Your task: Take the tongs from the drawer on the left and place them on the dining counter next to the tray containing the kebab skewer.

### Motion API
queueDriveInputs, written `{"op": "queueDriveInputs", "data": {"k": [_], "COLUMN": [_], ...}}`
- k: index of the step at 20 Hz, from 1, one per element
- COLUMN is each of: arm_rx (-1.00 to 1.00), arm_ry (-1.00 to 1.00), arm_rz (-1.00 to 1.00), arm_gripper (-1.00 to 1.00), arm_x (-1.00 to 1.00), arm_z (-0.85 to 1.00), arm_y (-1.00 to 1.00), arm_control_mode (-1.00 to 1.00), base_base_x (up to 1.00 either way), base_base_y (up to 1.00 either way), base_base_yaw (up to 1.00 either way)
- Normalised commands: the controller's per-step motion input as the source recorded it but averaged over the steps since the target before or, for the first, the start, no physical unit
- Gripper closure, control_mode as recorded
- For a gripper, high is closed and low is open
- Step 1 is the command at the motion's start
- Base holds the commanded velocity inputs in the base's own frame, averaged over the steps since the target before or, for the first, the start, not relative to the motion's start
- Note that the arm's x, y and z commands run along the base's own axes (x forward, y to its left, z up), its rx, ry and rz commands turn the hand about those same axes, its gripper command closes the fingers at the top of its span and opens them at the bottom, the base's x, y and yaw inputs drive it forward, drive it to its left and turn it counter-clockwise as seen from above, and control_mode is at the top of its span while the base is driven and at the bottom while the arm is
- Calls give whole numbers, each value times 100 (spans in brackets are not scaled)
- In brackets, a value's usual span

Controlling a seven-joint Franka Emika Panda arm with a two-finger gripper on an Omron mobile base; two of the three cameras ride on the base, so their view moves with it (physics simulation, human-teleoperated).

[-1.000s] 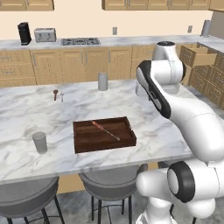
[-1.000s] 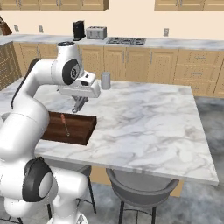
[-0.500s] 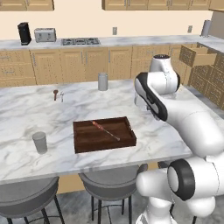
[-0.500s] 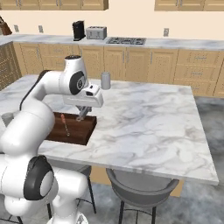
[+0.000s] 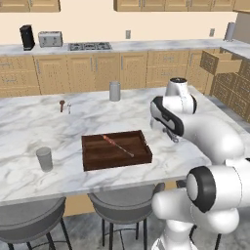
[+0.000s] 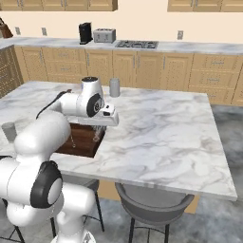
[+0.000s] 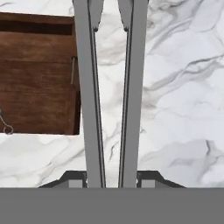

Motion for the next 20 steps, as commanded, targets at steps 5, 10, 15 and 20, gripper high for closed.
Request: {"op": "queueDriveInputs", "data": {"k": [5, 10, 15, 20], "arm_rx": [0, 0, 0, 0], "arm_ry": [0, -1, 0, -3], "arm_rz": [5, -1, -7, -8], "arm_gripper": [100, 100, 100, 100], "arm_x": [21, 7, 0, 0], "arm_z": [-37, -33, -33, -27], "arm_y": [-2, 0, 0, 0], "arm_control_mode": [-100, -100, -100, -100], "base_base_x": [0, 0, 0, 0], "base_base_y": [0, 0, 0, 0], "base_base_yaw": [0, 0, 0, 0]}}
